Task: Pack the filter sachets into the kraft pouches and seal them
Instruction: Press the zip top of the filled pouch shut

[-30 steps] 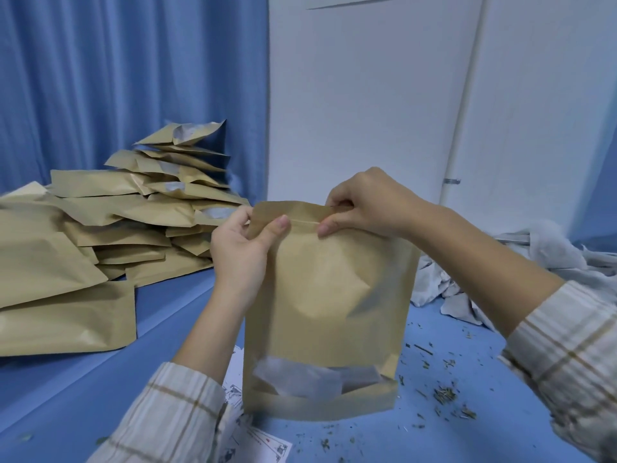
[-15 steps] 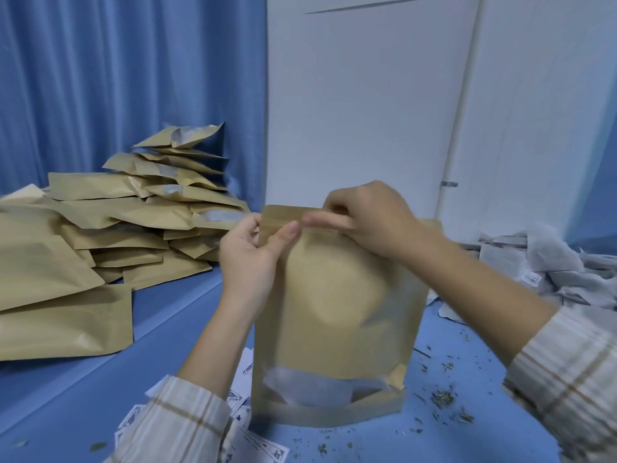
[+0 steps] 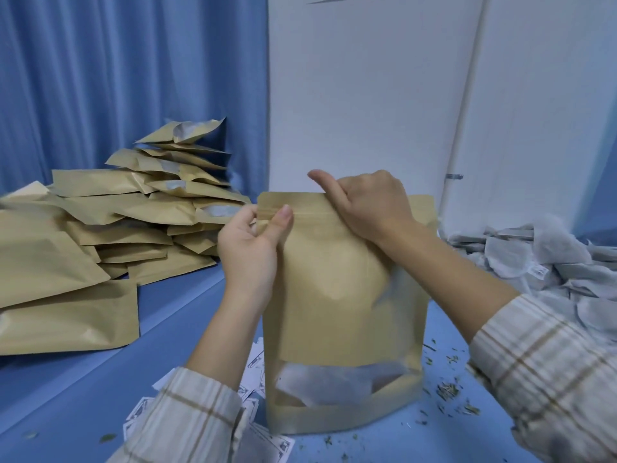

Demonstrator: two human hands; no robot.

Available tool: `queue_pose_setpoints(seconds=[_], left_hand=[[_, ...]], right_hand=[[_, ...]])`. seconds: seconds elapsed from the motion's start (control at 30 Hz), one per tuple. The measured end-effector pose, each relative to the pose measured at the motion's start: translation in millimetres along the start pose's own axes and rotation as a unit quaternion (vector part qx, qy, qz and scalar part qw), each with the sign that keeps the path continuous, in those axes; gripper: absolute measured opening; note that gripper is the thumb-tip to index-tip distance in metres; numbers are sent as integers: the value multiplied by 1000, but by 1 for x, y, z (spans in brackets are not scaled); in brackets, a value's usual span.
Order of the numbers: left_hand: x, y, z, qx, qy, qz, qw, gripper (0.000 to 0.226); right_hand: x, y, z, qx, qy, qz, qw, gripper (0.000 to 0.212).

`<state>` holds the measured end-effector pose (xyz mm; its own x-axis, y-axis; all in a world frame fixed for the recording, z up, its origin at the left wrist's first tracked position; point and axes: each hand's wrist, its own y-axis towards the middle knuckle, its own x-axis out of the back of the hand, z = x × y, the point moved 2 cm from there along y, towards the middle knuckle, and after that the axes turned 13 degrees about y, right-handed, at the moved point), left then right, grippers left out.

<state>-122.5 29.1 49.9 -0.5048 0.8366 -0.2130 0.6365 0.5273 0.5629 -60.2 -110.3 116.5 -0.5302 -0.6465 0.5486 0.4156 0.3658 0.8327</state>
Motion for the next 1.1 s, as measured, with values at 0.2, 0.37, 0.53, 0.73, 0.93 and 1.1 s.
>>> queue_pose_setpoints(seconds=[0.2, 0.37, 0.53, 0.73, 0.93, 1.1], left_hand=[[6, 4, 5, -1, -20, 9, 1000, 21], [6, 2, 6, -4, -11, 2, 1000, 19], [15, 5, 11, 2, -7, -2, 1000, 15], [11, 7, 15, 17, -14, 1, 1000, 8], [14, 8, 20, 17, 8, -17, 1000, 23], [33, 23, 31, 40, -15, -82, 996, 24]], right_hand=[[9, -6, -26, -48, 3, 25, 999, 67], [11, -11, -37, -75, -11, 25, 997, 68], [18, -12, -48, -87, -18, 21, 996, 66], [12, -21, -53, -96, 57, -36, 993, 64], [1, -36, -70, -159, 241, -20, 957, 44], [-32, -91, -85, -283, 504, 103, 809, 46]])
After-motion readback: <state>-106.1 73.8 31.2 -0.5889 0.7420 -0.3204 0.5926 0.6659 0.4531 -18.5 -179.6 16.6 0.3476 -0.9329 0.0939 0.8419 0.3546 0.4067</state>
